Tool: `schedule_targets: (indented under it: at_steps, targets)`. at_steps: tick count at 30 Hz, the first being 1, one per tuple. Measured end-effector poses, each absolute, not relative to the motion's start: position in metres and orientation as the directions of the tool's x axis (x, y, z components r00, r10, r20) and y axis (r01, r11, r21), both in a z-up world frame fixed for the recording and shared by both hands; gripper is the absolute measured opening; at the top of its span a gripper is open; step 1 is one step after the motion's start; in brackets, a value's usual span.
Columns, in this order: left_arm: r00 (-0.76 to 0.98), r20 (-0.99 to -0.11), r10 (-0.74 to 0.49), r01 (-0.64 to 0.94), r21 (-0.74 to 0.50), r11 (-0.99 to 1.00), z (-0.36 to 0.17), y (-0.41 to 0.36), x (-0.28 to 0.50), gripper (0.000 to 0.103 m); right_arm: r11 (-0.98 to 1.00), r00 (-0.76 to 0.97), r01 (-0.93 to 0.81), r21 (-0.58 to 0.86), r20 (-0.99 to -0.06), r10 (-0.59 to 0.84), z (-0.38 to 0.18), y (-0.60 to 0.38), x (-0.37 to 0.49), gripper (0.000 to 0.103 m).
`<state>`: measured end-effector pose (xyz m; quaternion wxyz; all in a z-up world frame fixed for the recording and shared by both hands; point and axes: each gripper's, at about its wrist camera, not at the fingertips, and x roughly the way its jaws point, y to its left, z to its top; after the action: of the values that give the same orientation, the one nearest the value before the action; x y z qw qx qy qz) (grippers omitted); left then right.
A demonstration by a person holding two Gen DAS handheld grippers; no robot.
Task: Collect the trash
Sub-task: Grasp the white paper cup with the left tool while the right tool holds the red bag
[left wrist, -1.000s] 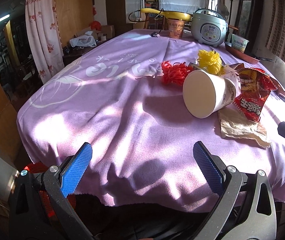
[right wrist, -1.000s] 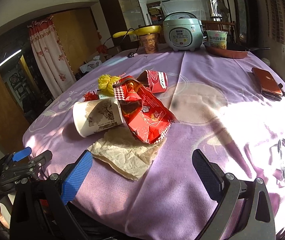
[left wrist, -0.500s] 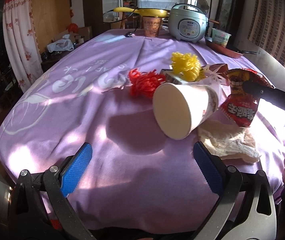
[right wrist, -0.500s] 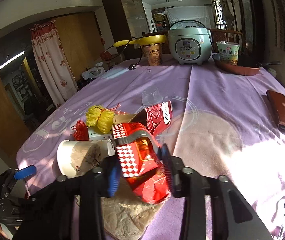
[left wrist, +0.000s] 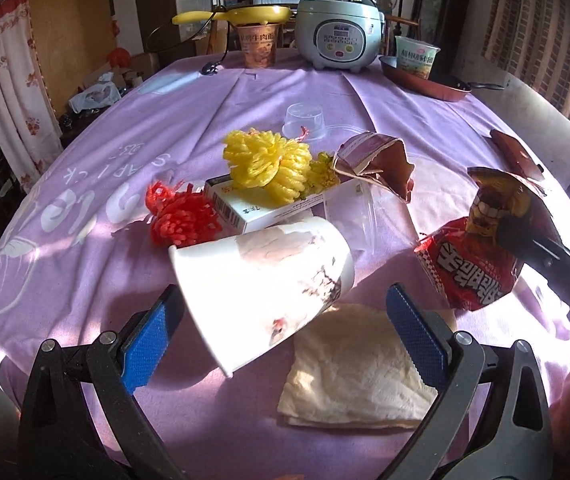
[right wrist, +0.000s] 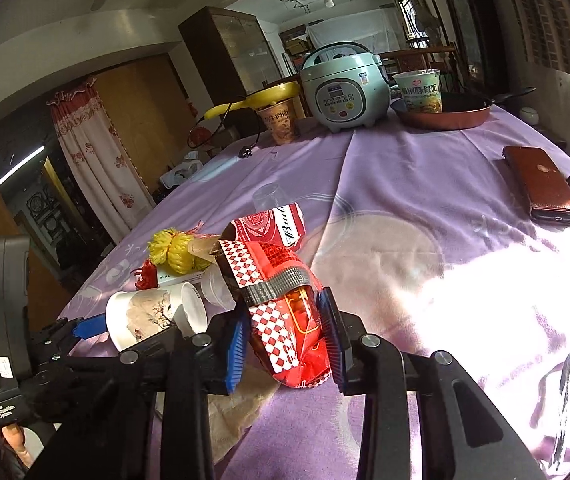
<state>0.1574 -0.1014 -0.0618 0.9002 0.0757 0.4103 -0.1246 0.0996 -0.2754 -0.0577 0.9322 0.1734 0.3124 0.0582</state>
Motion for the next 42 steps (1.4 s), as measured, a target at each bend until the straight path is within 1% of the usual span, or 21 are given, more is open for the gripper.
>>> schedule_targets:
  at_steps: [4,6,8,10,14,18,20,23,26,29,33,38,40,42]
  targets:
    - [0.645,-0.758,-0.094,0.218,0.065,0.974,-0.066,-0.111,0.169,0.097,0.934,0.797,0.001,0.357,-0.565,0.215,-0.06,-0.275,0.101,0.036]
    - [0.632,-0.772,-0.065,0.193,0.076,0.978,-0.073,-0.108,0.175,0.097,0.937,0.791,-0.001,0.351,-0.573,0.216,-0.061,-0.273,0.098,0.036]
    - [0.608,-0.792,-0.057,0.175,0.064,0.982,-0.081,-0.099,0.18,0.097,0.94,0.792,-0.003,0.342,-0.573,0.211,-0.061,-0.271,0.097,0.036]
    - [0.587,-0.806,-0.076,0.154,0.019,0.988,-0.085,-0.081,0.18,0.097,0.94,0.793,-0.002,0.342,-0.572,0.211,-0.061,-0.271,0.096,0.037]
    - [0.567,-0.82,-0.081,0.111,-0.022,0.994,-0.09,-0.051,0.178,0.097,0.936,0.79,-0.002,0.353,-0.573,0.218,-0.062,-0.271,0.097,0.041]
    - [0.561,-0.825,-0.064,0.073,-0.027,0.997,-0.092,-0.03,0.174,0.097,0.935,0.791,0.0,0.354,-0.573,0.217,-0.062,-0.271,0.098,0.05]
    - [0.568,-0.821,-0.056,0.074,-0.017,0.997,-0.092,-0.027,0.17,0.097,0.936,0.789,-0.001,0.352,-0.575,0.217,-0.062,-0.271,0.099,0.053]
    - [0.585,-0.811,-0.01,0.082,0.047,0.996,-0.095,-0.029,0.165,0.097,0.934,0.785,-0.003,0.357,-0.578,0.224,-0.062,-0.272,0.1,0.059]
    - [0.596,-0.803,-0.01,0.097,0.06,0.993,-0.097,-0.028,0.161,0.097,0.927,0.783,-0.002,0.375,-0.575,0.235,-0.063,-0.276,0.101,0.063]
    - [0.594,-0.803,-0.038,0.117,0.039,0.992,-0.099,-0.025,0.162,0.098,0.921,0.784,-0.002,0.389,-0.571,0.243,-0.064,-0.279,0.102,0.065]
    - [0.589,-0.805,-0.077,0.179,0.037,0.983,-0.099,-0.023,0.165,0.098,0.918,0.783,-0.01,0.397,-0.568,0.254,-0.064,-0.28,0.101,0.065]
    - [0.61,-0.785,-0.11,0.223,0.036,0.974,-0.1,-0.021,0.16,0.098,0.911,0.781,-0.01,0.412,-0.565,0.265,-0.065,-0.284,0.103,0.069]
    - [0.6,-0.791,-0.119,0.236,0.033,0.971,-0.1,-0.021,0.16,0.098,0.906,0.78,-0.011,0.423,-0.564,0.273,-0.066,-0.287,0.104,0.07]
    - [0.595,-0.792,-0.137,0.23,0.004,0.973,-0.097,-0.018,0.159,0.097,0.904,0.779,-0.013,0.428,-0.562,0.278,-0.066,-0.287,0.104,0.07]
